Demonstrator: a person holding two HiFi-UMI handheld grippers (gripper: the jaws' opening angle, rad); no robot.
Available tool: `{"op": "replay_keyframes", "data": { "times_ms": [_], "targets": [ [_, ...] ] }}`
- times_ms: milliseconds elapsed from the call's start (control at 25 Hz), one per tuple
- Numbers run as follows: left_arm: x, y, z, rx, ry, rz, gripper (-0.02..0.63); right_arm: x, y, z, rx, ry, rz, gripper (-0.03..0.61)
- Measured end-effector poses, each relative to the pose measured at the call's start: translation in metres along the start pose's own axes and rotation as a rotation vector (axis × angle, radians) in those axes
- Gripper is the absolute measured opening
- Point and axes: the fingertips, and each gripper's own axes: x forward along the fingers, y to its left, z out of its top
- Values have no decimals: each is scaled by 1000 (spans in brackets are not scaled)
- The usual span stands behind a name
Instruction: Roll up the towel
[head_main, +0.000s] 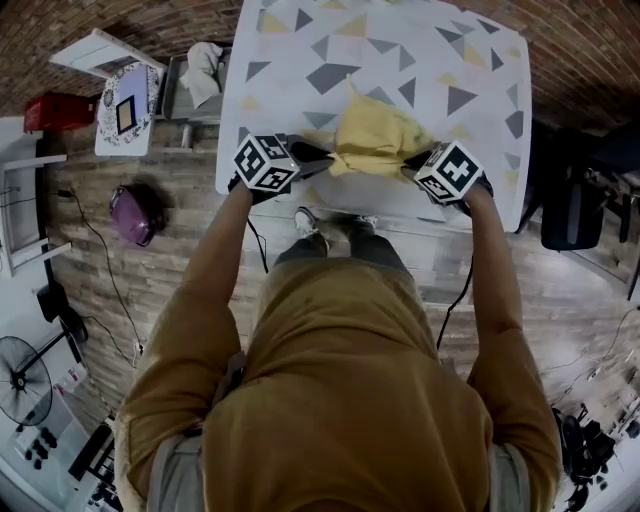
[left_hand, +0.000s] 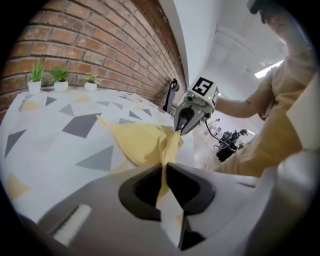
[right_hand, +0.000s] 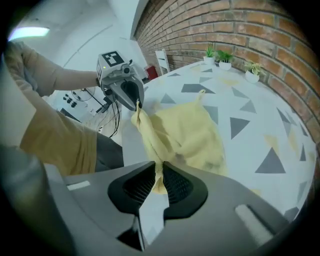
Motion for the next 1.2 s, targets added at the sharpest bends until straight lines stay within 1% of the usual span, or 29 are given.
{"op": "replay_keyframes", "data": {
  "times_ms": [120, 240, 320, 440, 480, 560, 640, 720, 760, 920, 1000, 1080, 1120, 1200],
  "targets": [
    [4, 12, -5, -39, 29, 24, 94, 9, -13, -3, 46, 19, 9, 51],
    [2, 27, -11, -62, 34, 108, 94, 18, -25, -7, 71, 21, -38, 51],
    [1, 36, -18, -30, 64, 179, 94, 24, -32, -9, 60, 24, -97, 51],
    [2, 37, -23, 73, 120, 277, 95, 29, -37, -7, 19, 6, -187, 52],
    [1, 37, -21, 101, 125, 312, 95, 31, -37, -7, 8, -6, -213, 60],
    [-3, 39, -21, 134, 124, 376, 95, 34, -36, -5, -22, -31, -257, 71],
    [-4, 40, -22, 142, 114, 407, 95, 32, -35, -7, -41, -41, -287, 81],
    [-6, 41, -22, 135, 91, 422, 115, 22, -36, -7, -42, -66, -315, 119],
    [-10, 43, -21, 124, 75, 434, 121, 15, -37, -6, -43, -87, -334, 126],
    [-33, 51, -18, 67, -2, 503, 158, -14, -40, -9, -69, -163, -433, 126],
    [-43, 54, -19, 33, -44, 522, 158, -23, -36, -13, -106, -171, -475, 126],
    [-53, 56, -22, 17, -77, 538, 162, -26, -25, -10, -156, -192, -502, 126],
    [-57, 55, -21, 24, -86, 548, 162, -26, -15, -6, -182, -211, -506, 124],
    [-61, 47, -17, 74, -86, 560, 161, -16, 8, 3, -237, -243, -491, 125]
  ]
}}
